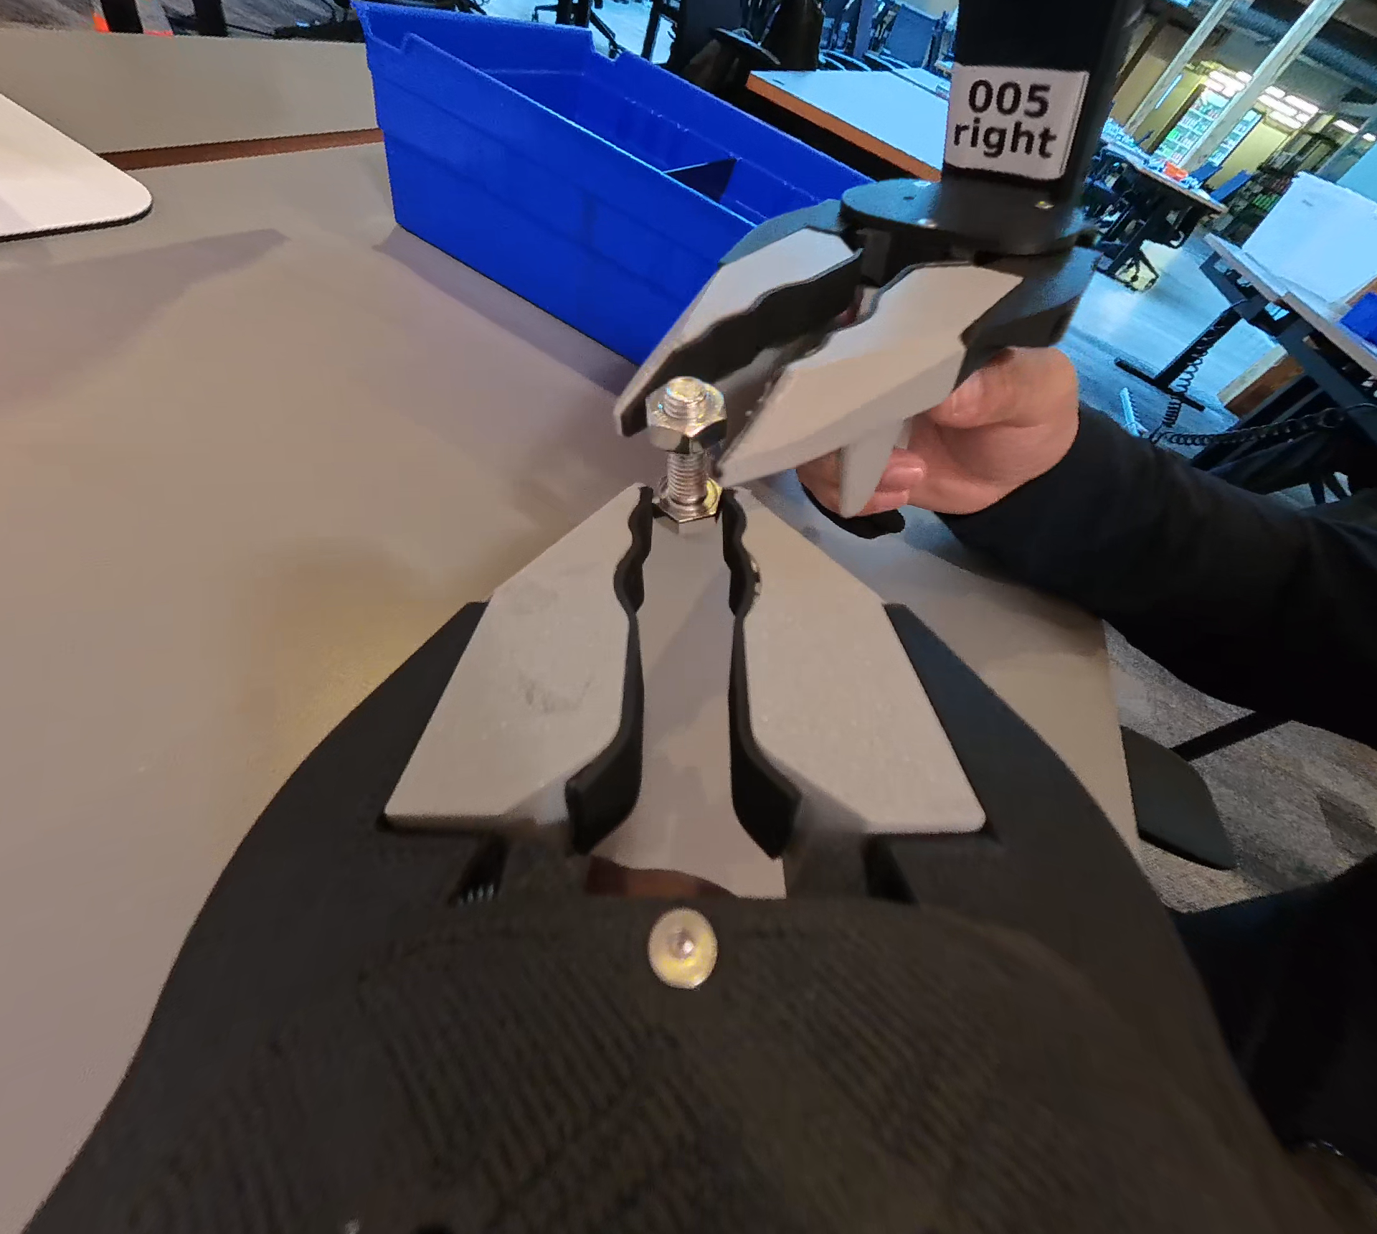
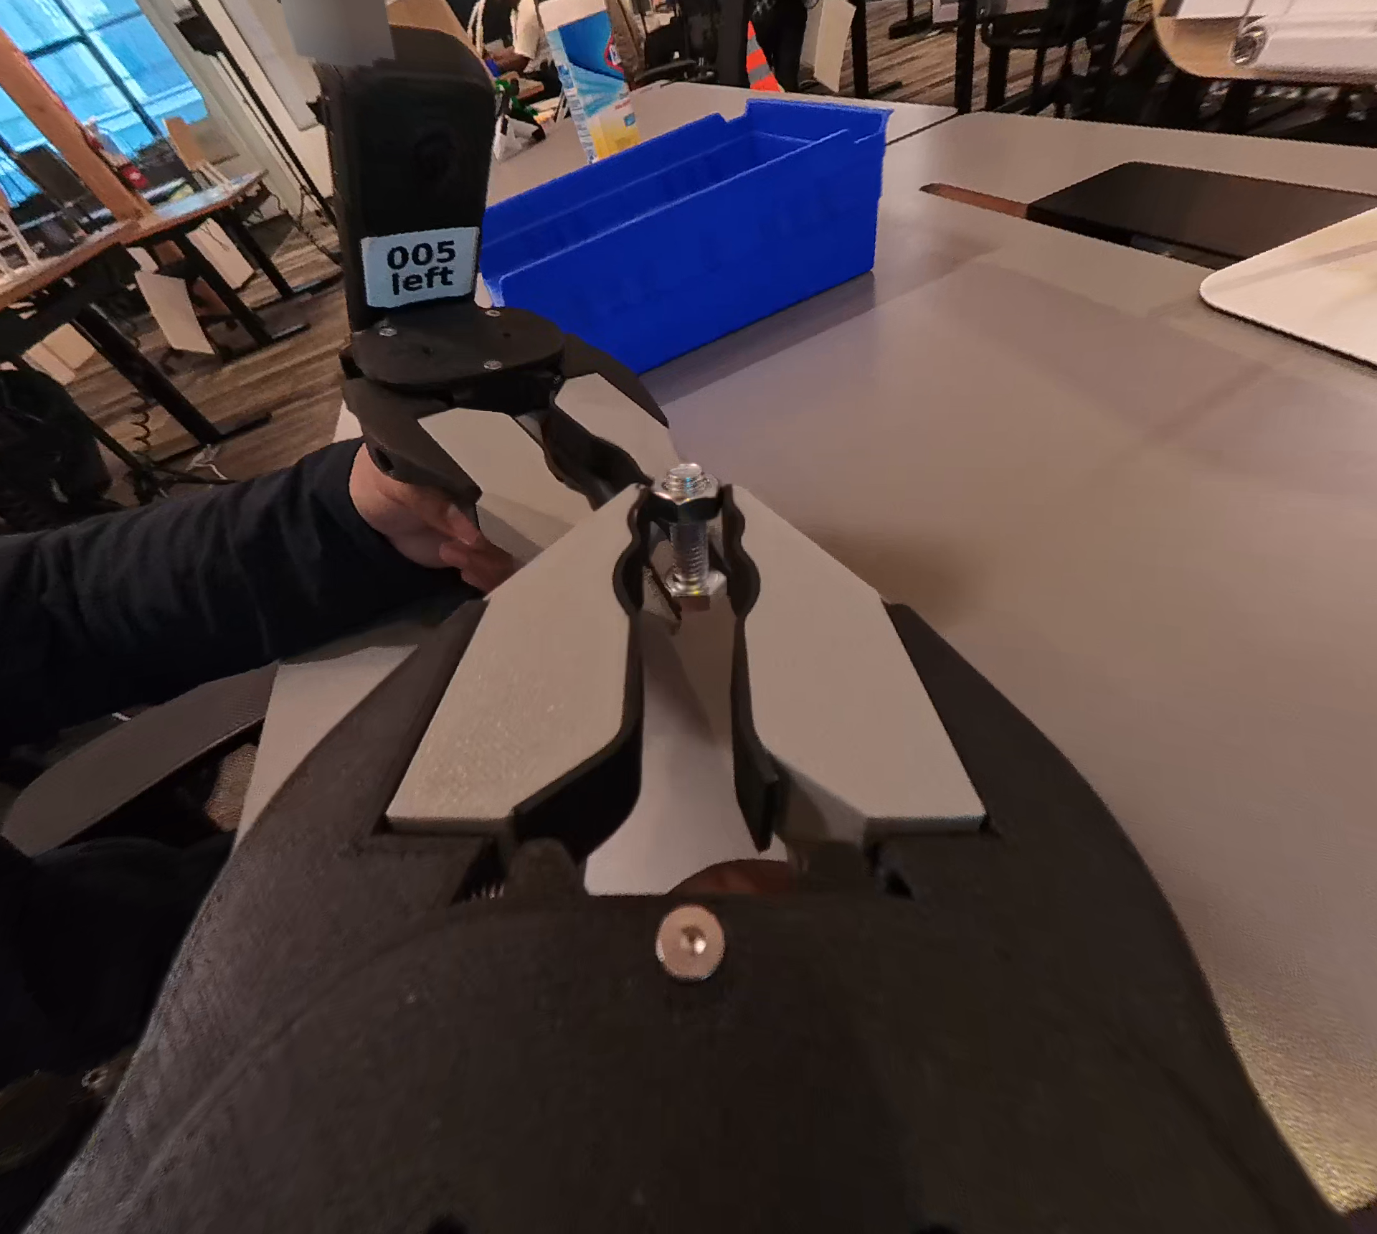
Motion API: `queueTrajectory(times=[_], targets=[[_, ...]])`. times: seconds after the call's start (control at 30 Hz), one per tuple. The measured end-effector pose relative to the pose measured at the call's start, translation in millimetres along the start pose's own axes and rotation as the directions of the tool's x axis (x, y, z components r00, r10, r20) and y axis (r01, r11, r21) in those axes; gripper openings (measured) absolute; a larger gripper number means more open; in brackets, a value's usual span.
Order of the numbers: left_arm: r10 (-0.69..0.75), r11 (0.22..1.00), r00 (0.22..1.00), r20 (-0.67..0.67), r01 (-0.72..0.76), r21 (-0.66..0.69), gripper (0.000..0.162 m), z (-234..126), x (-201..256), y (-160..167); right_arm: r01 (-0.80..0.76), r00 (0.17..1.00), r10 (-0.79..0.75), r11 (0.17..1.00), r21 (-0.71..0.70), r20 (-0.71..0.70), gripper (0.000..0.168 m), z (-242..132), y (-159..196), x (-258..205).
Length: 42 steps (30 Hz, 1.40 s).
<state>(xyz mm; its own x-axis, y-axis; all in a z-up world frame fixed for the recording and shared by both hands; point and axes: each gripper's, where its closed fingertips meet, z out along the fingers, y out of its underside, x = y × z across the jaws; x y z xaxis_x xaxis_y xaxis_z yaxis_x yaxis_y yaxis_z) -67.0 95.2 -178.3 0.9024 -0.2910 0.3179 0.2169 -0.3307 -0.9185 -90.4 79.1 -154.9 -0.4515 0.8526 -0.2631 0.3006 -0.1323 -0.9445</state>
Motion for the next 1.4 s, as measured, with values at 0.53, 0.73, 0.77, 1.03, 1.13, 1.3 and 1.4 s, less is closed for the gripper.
queueTrajectory(times=[0.53,0.73,0.77,1.03,1.13,1.3,1.4], targets=[[0.016,0.997,1.0,0.024,-0.018,0.077,0.016,-8.8,-4.0,-13.4,-0.037,0.999,0.037,0.999,0.004,-0.012,0.015,-3.2,-1.0,5.3],[0.046,0.996,0.999,0.023,-0.047,0.07,0.007,-9.4,-2.5,-12.5,-0.041,0.999,0.041,0.999,-0.004,-0.006,0.015,-2.3,0.3,4.2],[0.047,0.997,0.999,0.023,-0.048,0.068,0.008,-9.1,-2.3,-12.2,-0.044,0.999,0.044,0.999,-0.004,-0.001,0.015,-2.1,0.3,3.6],[0.065,0.996,0.998,0.019,-0.066,0.052,0.007,-7.1,-0.5,-9.6,-0.042,0.999,0.042,0.999,-0.001,0.008,0.014,-1.9,-0.9,0.4],[0.095,0.995,0.995,0.031,-0.097,0.039,0.007,-7.1,-0.3,-8.6,-0.047,0.999,0.047,0.999,-0.004,0.013,0.015,-1.7,-0.1,0.2],[0.087,0.995,0.995,0.058,-0.089,0.04,0.007,-7.6,-4.8,-9.6,-0.059,0.998,0.059,0.998,0.021,-0.008,0.014,-3.2,-2.8,4.9],[0.057,0.996,0.994,0.093,-0.063,0.058,0.007,-11.1,-13.8,-12.6,-0.055,0.998,0.055,0.998,0.036,-0.017,0.016,-6.6,-6.1,7.1]])
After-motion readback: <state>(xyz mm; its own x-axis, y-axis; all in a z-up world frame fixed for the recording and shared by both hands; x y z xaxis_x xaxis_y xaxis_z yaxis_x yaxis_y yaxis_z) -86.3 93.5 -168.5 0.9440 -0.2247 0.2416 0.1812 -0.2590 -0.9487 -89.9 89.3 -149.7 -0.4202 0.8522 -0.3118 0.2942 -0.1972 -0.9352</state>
